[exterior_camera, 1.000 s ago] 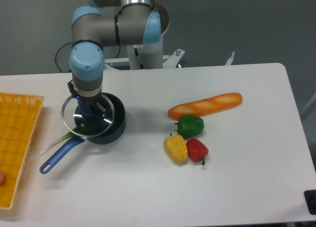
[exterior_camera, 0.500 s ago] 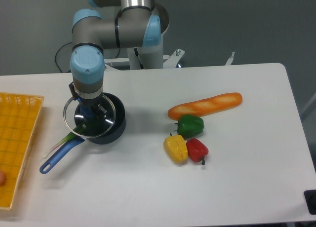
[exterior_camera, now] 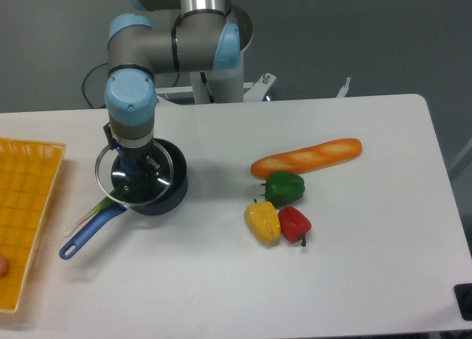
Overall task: Close the pot lid
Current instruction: 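Align the tilted glass lid with the saucepan rim, then lower the glass lid flat onto the saucepan rim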
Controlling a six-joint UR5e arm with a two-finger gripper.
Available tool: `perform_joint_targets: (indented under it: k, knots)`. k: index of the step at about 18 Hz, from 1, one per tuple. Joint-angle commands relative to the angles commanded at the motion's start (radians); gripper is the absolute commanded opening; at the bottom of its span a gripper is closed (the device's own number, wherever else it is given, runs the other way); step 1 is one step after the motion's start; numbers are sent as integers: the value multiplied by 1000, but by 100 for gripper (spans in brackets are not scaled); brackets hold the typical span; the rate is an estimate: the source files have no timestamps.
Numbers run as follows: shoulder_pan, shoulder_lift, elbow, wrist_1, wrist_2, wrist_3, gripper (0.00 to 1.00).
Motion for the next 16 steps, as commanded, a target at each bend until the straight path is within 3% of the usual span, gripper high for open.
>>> perform_joint_targets:
  k: [16]
  knots:
    - [6,0,0,-3,21,26,56]
